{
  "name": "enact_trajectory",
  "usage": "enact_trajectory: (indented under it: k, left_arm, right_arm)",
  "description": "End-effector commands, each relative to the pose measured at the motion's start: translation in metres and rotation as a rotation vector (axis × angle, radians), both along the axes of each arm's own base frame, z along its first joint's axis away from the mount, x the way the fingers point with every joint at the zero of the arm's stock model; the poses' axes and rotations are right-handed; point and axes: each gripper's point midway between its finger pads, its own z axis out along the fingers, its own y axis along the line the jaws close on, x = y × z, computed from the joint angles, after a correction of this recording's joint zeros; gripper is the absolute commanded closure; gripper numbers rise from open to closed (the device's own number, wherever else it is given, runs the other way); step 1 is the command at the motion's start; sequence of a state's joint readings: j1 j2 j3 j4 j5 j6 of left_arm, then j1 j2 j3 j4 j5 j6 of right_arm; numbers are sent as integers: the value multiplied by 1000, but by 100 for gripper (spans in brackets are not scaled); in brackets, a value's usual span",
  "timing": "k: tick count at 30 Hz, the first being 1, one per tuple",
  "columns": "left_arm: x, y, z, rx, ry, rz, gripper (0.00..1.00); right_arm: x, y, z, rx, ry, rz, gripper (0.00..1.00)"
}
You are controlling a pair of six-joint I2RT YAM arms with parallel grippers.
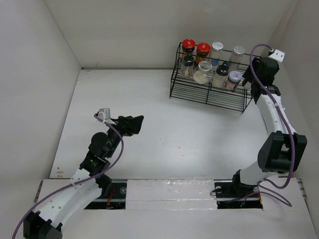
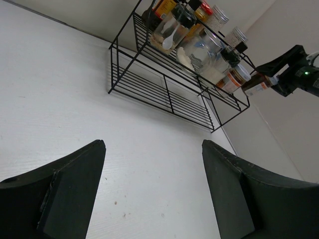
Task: Organize the condiment bottles
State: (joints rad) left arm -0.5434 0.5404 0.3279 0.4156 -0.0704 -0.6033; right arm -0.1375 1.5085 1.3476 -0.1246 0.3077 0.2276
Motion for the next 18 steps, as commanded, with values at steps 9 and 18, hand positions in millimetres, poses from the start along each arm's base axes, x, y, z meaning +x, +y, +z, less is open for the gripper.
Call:
enact_trajectory:
  k: [9, 18]
  left_arm:
    - [-2, -2, 29, -46, -72, -10, 26]
    - [1, -3, 23, -26, -56, -10, 26]
  right_arm:
    - [29, 3, 32, -11, -146, 23, 49]
    - [24, 5, 41, 4, -172, 18, 9]
